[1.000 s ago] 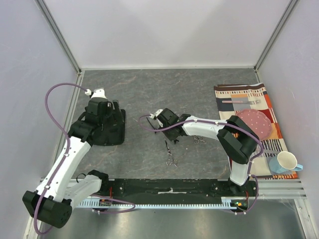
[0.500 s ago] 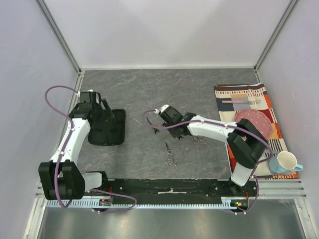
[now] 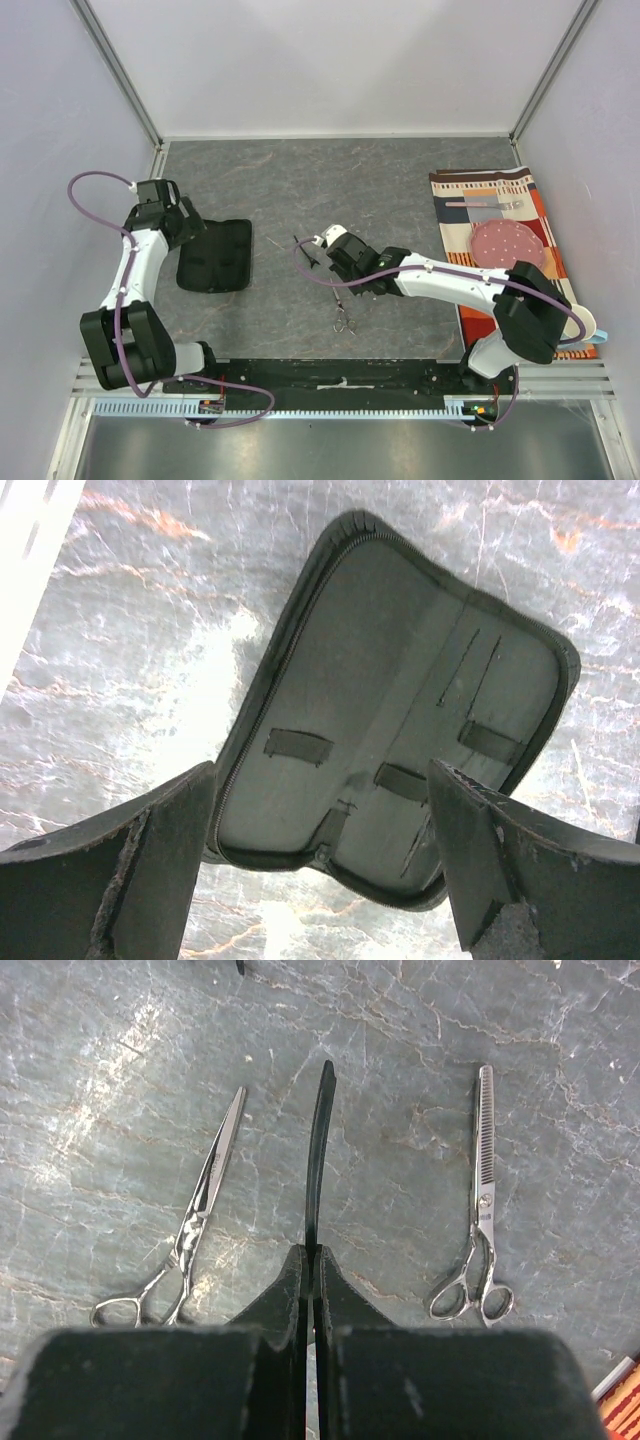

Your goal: Sort the hair-cutting tools

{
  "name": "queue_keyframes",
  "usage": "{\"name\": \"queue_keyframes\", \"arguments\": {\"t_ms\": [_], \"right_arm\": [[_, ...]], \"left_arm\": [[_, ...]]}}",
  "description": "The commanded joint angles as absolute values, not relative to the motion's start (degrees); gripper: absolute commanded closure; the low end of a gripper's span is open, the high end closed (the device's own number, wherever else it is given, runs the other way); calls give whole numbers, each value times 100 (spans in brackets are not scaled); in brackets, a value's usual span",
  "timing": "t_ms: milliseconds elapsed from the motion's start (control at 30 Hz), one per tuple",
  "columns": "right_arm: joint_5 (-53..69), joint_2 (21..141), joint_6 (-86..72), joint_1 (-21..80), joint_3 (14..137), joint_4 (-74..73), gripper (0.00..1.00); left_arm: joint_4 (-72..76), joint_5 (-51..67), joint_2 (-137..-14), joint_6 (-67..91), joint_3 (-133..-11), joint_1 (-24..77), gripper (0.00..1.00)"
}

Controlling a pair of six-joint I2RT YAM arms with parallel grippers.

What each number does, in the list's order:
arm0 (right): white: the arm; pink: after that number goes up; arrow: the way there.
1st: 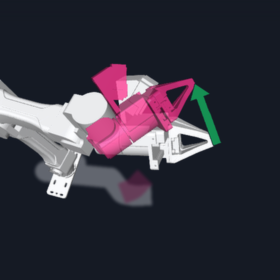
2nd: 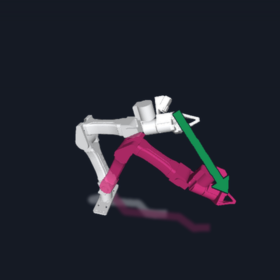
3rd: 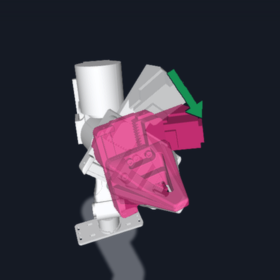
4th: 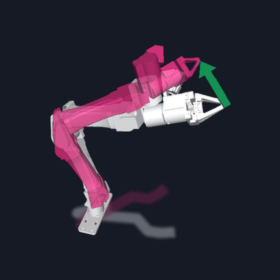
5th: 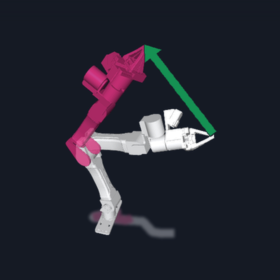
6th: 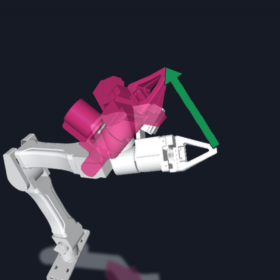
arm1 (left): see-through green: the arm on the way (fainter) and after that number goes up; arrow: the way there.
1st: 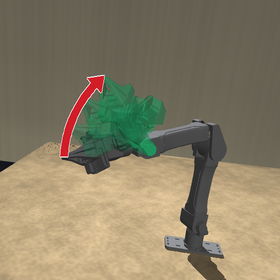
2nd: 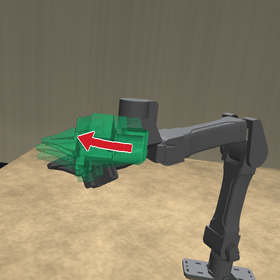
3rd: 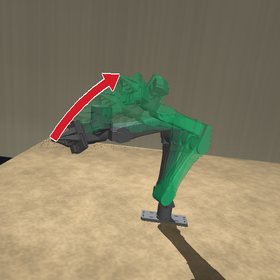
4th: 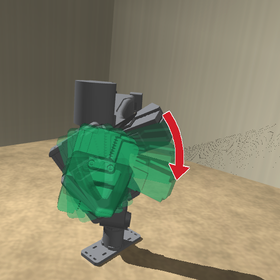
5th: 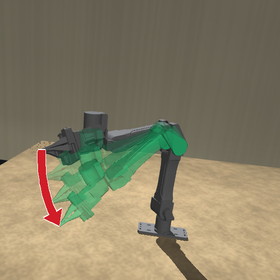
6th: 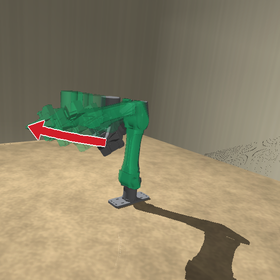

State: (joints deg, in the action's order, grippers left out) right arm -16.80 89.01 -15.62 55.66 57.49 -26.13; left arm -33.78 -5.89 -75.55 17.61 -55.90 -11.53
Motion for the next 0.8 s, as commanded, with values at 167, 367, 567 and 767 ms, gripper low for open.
{"name": "queue_keyframes", "arguments": {"t_ms": [167,367,567,767], "right_arm": [[-1520,8394,-1679,5651,5643,-2267,100],[-1512,8349,-1687,5651,5616,-2259,100],[-1494,8437,-1696,5660,5625,-2215,100],[-1485,8420,-1714,5660,5625,-2189,100]], "left_arm": [[-2980,-827,-7874,1345,-5634,-1431,8],[-2751,-229,-8042,1433,-5362,-1968,8],[-2742,316,-8235,1547,-5160,-2267,10],[-2409,922,-8367,1600,-4694,-2285,17]]}}
